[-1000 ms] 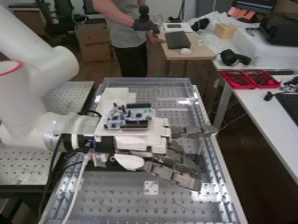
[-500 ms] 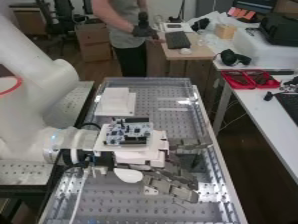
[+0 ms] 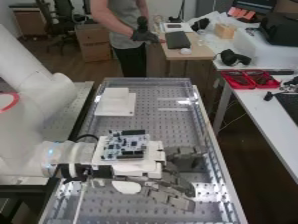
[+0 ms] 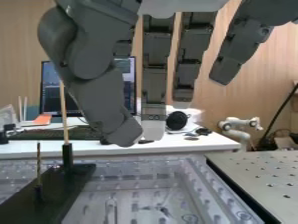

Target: Grab the paper clip and place it in the clear container

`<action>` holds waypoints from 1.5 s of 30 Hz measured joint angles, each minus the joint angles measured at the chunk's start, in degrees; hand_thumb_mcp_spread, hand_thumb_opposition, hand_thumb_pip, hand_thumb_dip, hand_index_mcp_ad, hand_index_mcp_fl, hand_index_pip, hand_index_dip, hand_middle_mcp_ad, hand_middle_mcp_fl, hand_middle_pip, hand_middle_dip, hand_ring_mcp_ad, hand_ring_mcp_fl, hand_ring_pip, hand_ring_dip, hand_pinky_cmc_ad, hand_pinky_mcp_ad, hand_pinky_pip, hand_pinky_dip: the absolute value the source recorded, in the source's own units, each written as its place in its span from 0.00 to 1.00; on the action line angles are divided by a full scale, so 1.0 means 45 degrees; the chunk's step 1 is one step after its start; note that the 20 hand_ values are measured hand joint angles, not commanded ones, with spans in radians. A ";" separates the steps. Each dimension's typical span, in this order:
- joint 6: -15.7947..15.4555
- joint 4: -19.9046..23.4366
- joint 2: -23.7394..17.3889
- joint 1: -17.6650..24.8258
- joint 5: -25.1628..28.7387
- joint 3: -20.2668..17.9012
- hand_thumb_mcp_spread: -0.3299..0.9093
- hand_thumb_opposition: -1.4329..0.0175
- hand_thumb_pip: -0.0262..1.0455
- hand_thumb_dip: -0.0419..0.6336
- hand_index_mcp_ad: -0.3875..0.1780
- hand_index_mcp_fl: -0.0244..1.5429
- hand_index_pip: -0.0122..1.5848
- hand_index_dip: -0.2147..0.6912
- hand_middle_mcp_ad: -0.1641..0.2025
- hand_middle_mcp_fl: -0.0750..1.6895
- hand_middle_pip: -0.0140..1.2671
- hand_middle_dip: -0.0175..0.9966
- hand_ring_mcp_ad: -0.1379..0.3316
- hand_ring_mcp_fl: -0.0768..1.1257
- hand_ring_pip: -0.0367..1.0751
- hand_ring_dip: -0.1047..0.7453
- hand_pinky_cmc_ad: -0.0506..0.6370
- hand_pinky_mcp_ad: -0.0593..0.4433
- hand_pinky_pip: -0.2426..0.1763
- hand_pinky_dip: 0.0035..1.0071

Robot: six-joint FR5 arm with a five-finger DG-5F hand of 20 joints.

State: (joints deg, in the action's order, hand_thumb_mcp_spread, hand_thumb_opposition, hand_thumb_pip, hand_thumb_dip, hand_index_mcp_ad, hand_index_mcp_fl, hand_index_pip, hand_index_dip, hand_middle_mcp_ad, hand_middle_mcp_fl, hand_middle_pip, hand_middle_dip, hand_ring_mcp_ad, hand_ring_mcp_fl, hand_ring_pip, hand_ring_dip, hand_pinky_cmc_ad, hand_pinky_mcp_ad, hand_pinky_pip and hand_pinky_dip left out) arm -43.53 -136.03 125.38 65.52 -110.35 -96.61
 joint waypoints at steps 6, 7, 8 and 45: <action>0.0152 0.0152 0.0249 -0.0146 -0.0323 0.0041 0.78 0.37 0.64 0.49 0.42 0.04 0.13 0.03 0.35 0.40 0.55 0.72 0.33 0.46 0.11 0.71 0.74 0.61 0.74 0.19; 0.0162 0.0168 0.0264 -0.0153 -0.0346 0.0040 0.77 0.37 0.64 0.49 0.42 0.04 0.13 0.03 0.35 0.41 0.57 0.72 0.33 0.46 0.10 0.71 0.74 0.61 0.74 0.19; 0.0196 0.0206 0.0301 -0.0174 -0.0398 0.0030 0.79 0.37 0.64 0.49 0.42 0.04 0.13 0.03 0.35 0.41 0.58 0.72 0.33 0.46 0.10 0.71 0.74 0.61 0.74 0.19; 0.0362 0.0248 0.0486 -0.0219 -0.1013 -0.0259 0.81 0.33 0.67 0.49 0.40 0.04 0.16 0.03 0.30 0.41 0.62 0.75 0.33 0.47 0.11 0.71 0.74 0.61 0.75 0.19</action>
State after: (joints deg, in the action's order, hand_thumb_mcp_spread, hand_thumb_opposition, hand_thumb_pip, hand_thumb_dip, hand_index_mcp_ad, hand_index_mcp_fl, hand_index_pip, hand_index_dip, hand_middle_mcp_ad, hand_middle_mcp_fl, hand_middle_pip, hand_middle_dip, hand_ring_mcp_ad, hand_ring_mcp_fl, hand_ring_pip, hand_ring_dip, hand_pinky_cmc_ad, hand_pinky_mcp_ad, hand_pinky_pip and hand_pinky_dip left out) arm -41.90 -134.92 127.57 64.53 -114.91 -97.78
